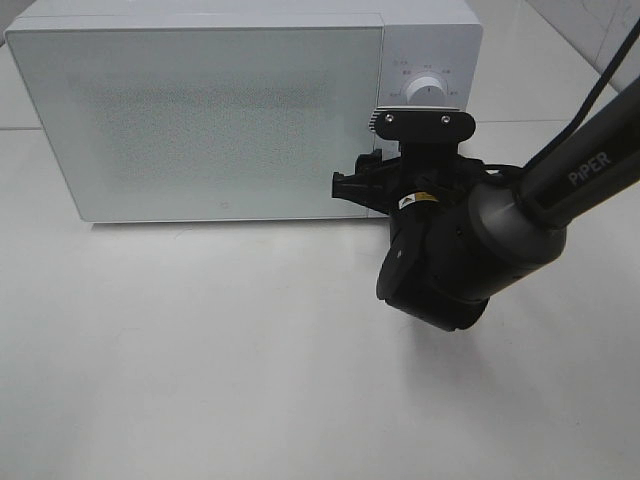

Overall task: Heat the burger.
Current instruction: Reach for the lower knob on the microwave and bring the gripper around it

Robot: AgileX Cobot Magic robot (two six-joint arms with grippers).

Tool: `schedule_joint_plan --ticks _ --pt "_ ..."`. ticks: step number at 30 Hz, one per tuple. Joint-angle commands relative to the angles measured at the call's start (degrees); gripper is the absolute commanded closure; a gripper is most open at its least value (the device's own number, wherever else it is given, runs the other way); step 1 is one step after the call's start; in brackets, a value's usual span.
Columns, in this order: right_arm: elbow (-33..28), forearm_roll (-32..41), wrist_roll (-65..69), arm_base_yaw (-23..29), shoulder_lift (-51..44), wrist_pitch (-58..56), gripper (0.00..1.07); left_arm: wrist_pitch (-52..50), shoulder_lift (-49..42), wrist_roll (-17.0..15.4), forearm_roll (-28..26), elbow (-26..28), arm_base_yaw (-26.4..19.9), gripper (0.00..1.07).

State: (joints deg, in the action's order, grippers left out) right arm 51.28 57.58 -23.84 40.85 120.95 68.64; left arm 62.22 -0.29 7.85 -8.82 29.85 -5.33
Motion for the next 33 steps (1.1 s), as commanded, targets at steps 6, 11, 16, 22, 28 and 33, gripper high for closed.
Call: schedule_joint_plan --ticks 6,11,16,22,28,33 --pt "1.32 -0.23 0.34 -0.46 -0.34 11.75 0.32 -0.74 -1.32 -0.4 -0.23 -0.17 -0.17 0.09" --pt "1.32 0.17 0.06 -0.46 -0.34 11.75 0.32 -0.74 -1.32 -0.4 -0.23 -0.17 -0.17 0.09" --pt "1.32 0.29 -1.09 -0.46 -0.34 11.75 0.36 -0.74 -1.32 -0.4 -0.23 -0.17 -0.17 0.09" --pt "1.32 0.57 -1.26 -0.46 -0.34 11.75 0.39 -0.74 -1.32 -0.4 -0.23 -0.17 -0.17 0.09" --pt "1.32 0.69 -1.26 -0.46 -0.34 11.75 0.54 -0.74 -1.32 -0.4 -0.23 -0.17 -0.17 0.09" --pt "1.6 0.57 -1.26 -0.46 -0.34 11.63 0.75 -0.74 -1.32 -0.4 -0.23 -0.17 -0.17 0.09"
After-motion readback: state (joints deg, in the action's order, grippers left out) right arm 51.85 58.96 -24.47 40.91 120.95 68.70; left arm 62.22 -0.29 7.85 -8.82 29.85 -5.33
